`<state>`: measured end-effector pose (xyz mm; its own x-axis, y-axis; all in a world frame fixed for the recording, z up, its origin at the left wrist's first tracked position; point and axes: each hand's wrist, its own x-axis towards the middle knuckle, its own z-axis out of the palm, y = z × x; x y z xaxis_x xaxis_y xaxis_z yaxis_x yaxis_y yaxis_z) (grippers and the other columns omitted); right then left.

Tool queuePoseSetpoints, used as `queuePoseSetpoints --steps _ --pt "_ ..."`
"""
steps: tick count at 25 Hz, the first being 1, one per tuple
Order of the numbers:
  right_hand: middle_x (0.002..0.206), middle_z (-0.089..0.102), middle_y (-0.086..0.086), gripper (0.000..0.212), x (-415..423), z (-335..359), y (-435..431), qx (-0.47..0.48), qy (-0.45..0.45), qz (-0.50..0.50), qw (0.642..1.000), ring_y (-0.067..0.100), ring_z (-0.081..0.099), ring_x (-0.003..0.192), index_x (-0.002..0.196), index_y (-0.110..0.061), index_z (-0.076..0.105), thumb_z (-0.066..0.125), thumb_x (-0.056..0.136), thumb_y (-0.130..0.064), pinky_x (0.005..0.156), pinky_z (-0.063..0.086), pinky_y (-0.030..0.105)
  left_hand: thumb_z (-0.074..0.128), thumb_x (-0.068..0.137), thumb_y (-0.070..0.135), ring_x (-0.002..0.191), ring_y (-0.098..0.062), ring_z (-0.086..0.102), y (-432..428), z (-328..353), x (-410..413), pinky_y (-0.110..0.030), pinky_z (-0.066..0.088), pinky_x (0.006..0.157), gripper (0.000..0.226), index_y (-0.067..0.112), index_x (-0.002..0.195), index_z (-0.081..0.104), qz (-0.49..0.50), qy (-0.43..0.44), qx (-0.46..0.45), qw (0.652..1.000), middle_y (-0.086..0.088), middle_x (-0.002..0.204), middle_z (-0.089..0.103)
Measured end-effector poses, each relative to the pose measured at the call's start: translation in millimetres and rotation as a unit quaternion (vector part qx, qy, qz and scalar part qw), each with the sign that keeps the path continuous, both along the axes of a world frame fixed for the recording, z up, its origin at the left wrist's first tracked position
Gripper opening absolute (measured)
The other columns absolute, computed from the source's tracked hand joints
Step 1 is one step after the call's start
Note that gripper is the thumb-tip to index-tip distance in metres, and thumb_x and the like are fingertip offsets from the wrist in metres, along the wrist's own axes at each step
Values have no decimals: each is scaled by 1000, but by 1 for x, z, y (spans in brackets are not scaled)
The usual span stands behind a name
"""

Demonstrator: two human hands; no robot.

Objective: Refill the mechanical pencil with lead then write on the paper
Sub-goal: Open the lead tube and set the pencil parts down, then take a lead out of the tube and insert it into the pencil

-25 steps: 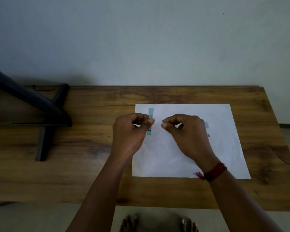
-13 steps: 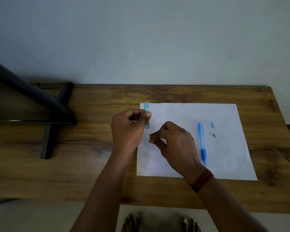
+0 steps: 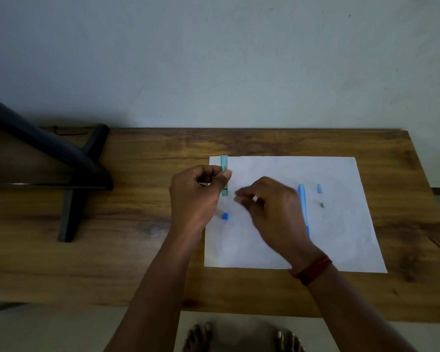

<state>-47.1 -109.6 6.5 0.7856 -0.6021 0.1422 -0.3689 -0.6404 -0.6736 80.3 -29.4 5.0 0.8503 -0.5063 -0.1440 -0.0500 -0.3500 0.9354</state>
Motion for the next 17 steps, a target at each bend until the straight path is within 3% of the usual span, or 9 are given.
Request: queuePoseSetpoints --steps 3,6,9,14,17 --pt "94 74 -10 16 -5 15 -18 189 -93 -138 968 4 70 71 103 -21 73 68 90 -15 58 52 13 77 79 34 78 19 59 1 3 -1 0 42 54 13 40 75 67 -48 4 6 999 34 68 65" --pt "97 75 -8 20 -5 26 -25 374 -141 -148 904 8 73 84 109 -25 70 65 91 -17 56 56 21 74 83 32 80 11 63 -1 6 -5 -7 50 58 16 45 78 66 -118 -15 3 993 38 76 64" --pt "98 76 -3 20 -5 28 -26 402 -148 -143 892 11 74 85 107 -24 72 68 89 -17 61 59 25 71 85 25 72 -5 70 -3 5 -10 -16 55 57 20 44 84 67 -159 0 -22 987 23 84 70" --pt "84 77 4 9 -7 22 -25 401 -123 -173 891 15 75 76 92 -17 75 71 86 -12 64 59 23 73 84 19 73 -3 69 -3 3 -11 -17 57 64 27 39 102 69 -187 -80 4 979 16 94 68" --pt "86 76 12 10 -10 22 -28 533 -160 -196 807 23 75 81 94 -6 73 68 87 -5 70 59 25 77 78 9 88 -5 69 -3 9 -11 -19 57 70 43 32 113 68 -126 -30 -77 989 13 91 72"
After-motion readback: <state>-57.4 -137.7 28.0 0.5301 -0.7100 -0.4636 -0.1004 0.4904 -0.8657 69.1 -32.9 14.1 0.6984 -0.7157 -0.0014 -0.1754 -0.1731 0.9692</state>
